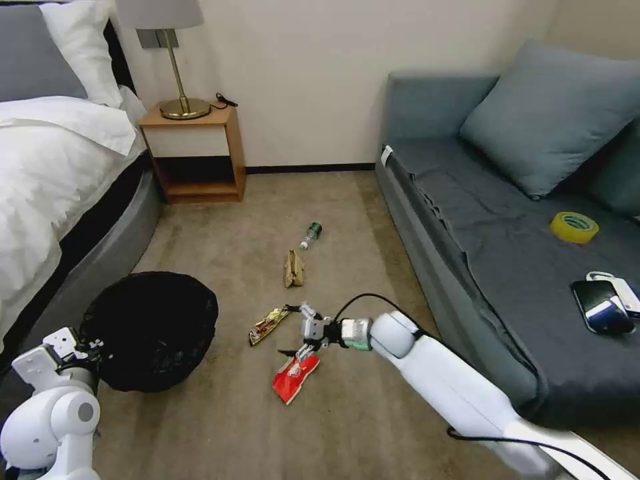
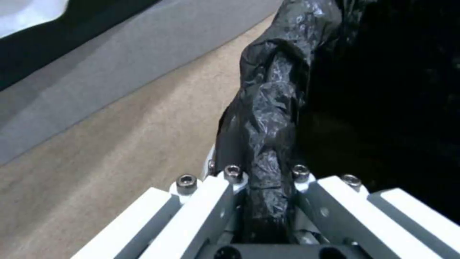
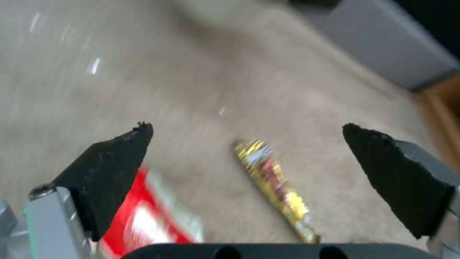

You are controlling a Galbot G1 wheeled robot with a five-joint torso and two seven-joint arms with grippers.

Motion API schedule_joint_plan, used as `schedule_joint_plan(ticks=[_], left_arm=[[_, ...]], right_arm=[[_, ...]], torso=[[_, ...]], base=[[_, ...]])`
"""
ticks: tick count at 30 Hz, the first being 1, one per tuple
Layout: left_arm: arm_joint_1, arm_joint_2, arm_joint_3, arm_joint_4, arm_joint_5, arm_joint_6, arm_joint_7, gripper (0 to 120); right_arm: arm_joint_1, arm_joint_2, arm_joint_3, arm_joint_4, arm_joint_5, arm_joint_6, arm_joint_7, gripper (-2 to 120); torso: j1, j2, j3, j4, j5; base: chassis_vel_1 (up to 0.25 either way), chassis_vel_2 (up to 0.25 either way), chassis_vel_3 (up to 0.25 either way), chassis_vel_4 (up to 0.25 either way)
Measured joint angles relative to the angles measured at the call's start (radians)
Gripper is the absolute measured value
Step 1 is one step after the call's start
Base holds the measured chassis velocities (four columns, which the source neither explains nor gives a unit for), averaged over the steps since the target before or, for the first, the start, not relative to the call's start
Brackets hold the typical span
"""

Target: Pick up the trash bin, then pick up the garbage on the floor and place it into the trash bin.

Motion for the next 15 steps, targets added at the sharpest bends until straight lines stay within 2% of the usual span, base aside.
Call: schedule_joint_plan(ticks=[2, 7, 15], left_arm=[[0.005, -0.003, -0.003, -0.004, 0.0, 0.0, 0.0, 2], [0.03, -0.016, -0.022, -0.029, 0.001, 0.0, 0.002, 2], [0.052, -0.026, -0.035, -0.044, 0.001, 0.0, 0.006, 2]], right_arm=[[0.011, 0.011, -0.013, -0.031, -0.027, 0.017, -0.007, 100], [0.055, 0.079, -0.052, -0.212, -0.119, 0.088, -0.01, 100], [0.063, 0.14, -0.049, -0.347, -0.178, 0.11, 0.02, 100]], torso=[[0.0, 0.0, 0.0, -0.0001, 0.0001], [0.0, 0.0, 0.0, -0.0002, 0.0001], [0.0, 0.0, 0.0, -0.0003, 0.0]], base=[[0.0, 0.0, 0.0, 0.0], [0.0, 0.0, 0.0, 0.0], [0.0, 0.0, 0.0, 0.0]])
